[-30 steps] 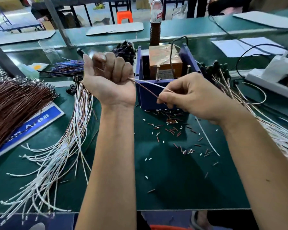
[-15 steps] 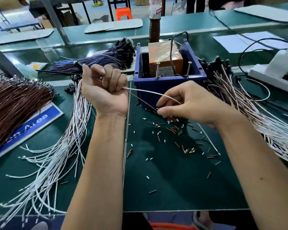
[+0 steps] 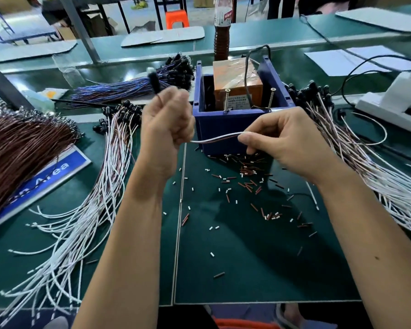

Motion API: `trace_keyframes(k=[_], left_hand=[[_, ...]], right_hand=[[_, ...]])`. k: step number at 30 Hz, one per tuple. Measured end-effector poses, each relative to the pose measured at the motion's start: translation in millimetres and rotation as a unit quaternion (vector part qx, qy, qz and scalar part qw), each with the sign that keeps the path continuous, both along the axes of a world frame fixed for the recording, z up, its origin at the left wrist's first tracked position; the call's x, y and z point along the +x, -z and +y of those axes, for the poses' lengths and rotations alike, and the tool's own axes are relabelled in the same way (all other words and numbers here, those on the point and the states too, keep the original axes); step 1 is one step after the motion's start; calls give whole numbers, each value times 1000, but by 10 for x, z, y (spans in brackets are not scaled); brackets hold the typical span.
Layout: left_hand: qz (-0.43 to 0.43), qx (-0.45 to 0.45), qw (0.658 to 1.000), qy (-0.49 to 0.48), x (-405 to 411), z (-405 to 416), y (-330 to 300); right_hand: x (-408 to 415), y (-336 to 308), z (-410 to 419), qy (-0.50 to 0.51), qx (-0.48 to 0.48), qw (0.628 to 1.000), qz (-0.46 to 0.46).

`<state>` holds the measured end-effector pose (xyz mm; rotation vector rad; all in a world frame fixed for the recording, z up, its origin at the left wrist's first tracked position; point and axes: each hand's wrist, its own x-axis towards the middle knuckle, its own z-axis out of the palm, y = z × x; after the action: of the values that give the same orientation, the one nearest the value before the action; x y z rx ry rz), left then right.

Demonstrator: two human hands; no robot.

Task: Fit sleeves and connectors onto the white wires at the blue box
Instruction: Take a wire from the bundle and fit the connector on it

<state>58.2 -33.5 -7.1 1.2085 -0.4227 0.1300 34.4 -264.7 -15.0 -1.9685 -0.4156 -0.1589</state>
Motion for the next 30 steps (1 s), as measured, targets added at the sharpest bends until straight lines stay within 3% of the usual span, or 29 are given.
trace_keyframes(k=[4,10,14,20,30], left_hand=[[-75,213,974,-26,-76,-168,119],[-191,338,914,-113,-111,-317,389],[-193,339,916,-91,-74,-331,474],[-71,304,950,-26,-24,-361,569],[-52,364,928,-62,-40,-378,612]], right_hand=[[6,87,-42,49,6,996,-77],[-20,199,-103,-5,4,999,-53],[-41,223,-135,0,-22,999,-41],[-42,239,-131,6,-19,1000,-17],[-17,319,-148,13,-23,1000,-13]])
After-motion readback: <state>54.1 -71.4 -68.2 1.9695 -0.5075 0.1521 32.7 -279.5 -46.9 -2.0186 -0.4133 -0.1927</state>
